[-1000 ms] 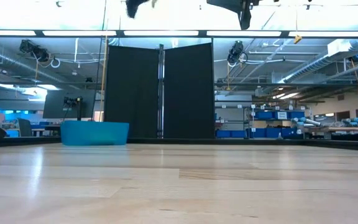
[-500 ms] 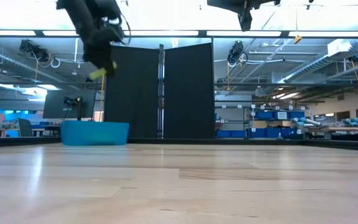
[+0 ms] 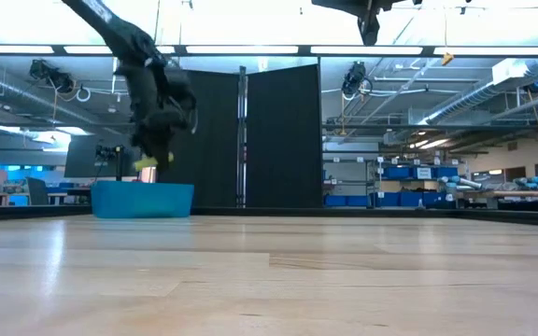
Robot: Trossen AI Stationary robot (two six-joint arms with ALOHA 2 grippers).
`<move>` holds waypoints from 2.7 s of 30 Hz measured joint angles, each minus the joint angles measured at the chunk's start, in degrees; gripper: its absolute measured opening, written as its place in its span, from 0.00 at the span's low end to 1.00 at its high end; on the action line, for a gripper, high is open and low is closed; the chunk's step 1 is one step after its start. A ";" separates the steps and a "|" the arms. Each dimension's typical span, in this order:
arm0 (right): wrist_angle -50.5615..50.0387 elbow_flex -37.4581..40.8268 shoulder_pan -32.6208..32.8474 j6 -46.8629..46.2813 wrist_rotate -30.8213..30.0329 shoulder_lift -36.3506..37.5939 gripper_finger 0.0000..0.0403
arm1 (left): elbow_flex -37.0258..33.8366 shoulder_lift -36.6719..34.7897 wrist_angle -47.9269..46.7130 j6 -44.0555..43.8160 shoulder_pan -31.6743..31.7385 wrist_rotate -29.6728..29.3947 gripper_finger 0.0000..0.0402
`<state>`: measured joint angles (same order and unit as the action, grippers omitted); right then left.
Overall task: Sort blocks
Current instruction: Put the green block into the blue bin, then return to Home Position
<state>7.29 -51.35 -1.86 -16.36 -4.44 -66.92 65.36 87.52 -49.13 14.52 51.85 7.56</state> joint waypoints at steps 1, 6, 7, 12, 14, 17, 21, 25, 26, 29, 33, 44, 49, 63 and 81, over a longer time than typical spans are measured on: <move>0.03 0.00 0.15 0.00 -0.01 0.00 0.02 | 0.00 1.11 0.07 0.27 0.70 0.05 0.28; -0.04 0.00 0.67 -0.52 -0.08 0.00 0.04 | -0.02 5.69 -0.01 1.65 2.88 -0.15 0.28; -0.05 0.00 0.67 -0.58 -0.12 0.00 0.04 | -0.02 6.21 0.14 2.32 2.97 -0.29 0.28; -0.04 0.00 0.67 -0.52 -0.32 0.00 0.02 | -0.02 8.49 2.76 3.28 3.07 -1.11 0.28; -0.07 0.00 0.67 -0.52 -0.34 0.00 0.02 | -0.02 9.57 3.43 3.31 3.07 -1.22 0.28; -0.07 0.00 0.67 -0.50 -0.36 0.00 0.04 | -0.02 11.59 3.48 3.31 3.07 -1.34 0.28; -0.09 0.00 0.67 -0.50 -0.38 0.00 0.04 | -0.02 13.83 3.65 3.31 3.09 -1.68 0.28; -0.11 0.00 0.65 -0.39 -0.51 0.00 0.02 | -0.02 14.41 5.10 3.31 3.07 -3.65 0.28; -0.11 0.00 0.61 -0.41 -0.55 0.00 0.02 | -0.02 14.43 5.19 3.28 3.09 -4.00 0.28; -0.13 0.00 0.54 -0.42 -0.64 0.00 0.04 | -0.02 14.45 5.17 3.28 3.09 -4.53 0.28; -0.14 0.00 0.38 -0.41 -0.67 0.00 0.05 | -0.02 14.45 5.03 3.06 2.88 -4.54 0.41; -0.11 0.00 -0.55 2.86 -0.67 0.00 0.07 | 1.07 9.02 7.44 1.81 -1.05 -2.58 0.47; 0.31 0.00 -0.66 6.15 -0.67 0.00 0.08 | 1.16 1.82 14.07 1.60 -4.75 2.35 0.29; 0.80 0.03 -3.48 10.58 4.08 0.00 0.02 | 1.16 -9.03 30.81 -7.11 -18.07 10.51 0.02; 6.92 19.95 -5.12 12.06 7.53 15.62 0.01 | 1.09 -10.91 47.36 -13.88 -26.67 13.53 0.01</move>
<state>14.21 -31.40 -6.98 -4.30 3.09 -51.29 66.46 76.61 -1.77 0.64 25.17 21.09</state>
